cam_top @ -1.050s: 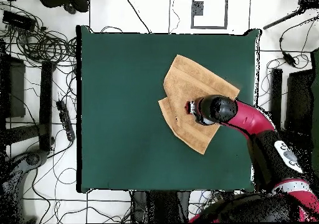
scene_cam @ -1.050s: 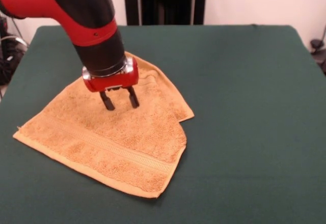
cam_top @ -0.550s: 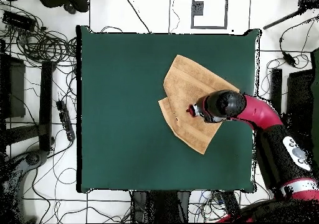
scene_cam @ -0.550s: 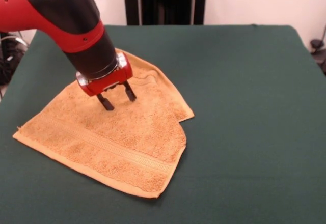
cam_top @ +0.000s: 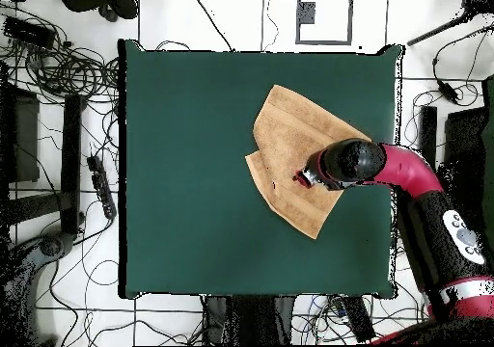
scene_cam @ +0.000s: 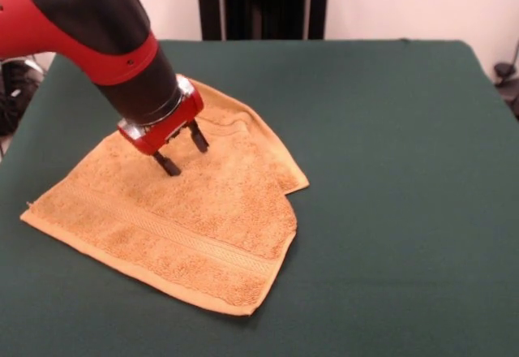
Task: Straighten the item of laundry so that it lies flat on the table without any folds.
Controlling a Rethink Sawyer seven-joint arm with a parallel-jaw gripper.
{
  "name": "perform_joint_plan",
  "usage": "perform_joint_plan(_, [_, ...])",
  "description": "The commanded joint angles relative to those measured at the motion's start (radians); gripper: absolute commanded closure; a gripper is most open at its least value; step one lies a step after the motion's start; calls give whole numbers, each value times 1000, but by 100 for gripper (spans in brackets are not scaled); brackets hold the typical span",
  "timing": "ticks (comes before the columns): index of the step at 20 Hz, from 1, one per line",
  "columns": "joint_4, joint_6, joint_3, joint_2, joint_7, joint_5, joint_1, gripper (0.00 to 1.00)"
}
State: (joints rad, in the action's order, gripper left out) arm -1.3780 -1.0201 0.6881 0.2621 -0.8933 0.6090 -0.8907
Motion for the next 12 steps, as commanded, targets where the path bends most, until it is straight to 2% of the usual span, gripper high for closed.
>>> perform_joint_plan(1, [219,314,-58,-332,672,433,-142,0])
perform_joint_plan(6, [252,224,-1,-346,911,466,-165,0])
perform_joint_plan(12, [269,181,52,-362,1197,488,-197,0])
